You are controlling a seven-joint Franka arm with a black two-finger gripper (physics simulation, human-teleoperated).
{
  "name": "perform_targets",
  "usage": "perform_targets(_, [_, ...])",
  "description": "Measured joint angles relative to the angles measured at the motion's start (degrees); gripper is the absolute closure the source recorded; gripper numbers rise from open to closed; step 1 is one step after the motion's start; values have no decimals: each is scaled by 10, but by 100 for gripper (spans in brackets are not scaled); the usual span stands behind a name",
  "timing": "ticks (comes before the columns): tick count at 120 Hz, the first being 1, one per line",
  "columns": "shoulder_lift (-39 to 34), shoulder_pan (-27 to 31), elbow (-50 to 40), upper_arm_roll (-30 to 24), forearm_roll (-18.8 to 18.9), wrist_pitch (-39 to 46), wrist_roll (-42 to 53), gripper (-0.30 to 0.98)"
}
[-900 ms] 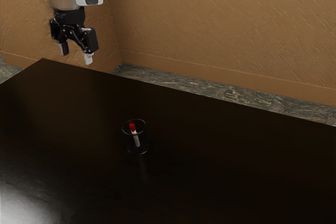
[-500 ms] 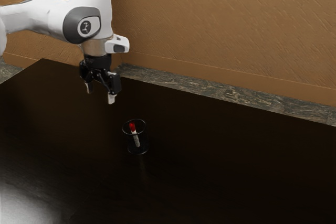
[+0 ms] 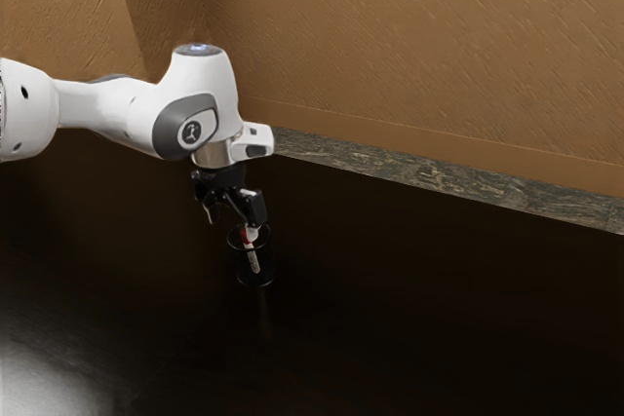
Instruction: Take the marker out of the pen holder and place it to the left of the pen holder.
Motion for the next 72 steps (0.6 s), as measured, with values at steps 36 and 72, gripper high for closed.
perform_targets(36, [28, 3, -3, 0, 1, 51, -13, 0])
perform_targets(72, [47, 4, -4, 0, -1, 77, -21, 0])
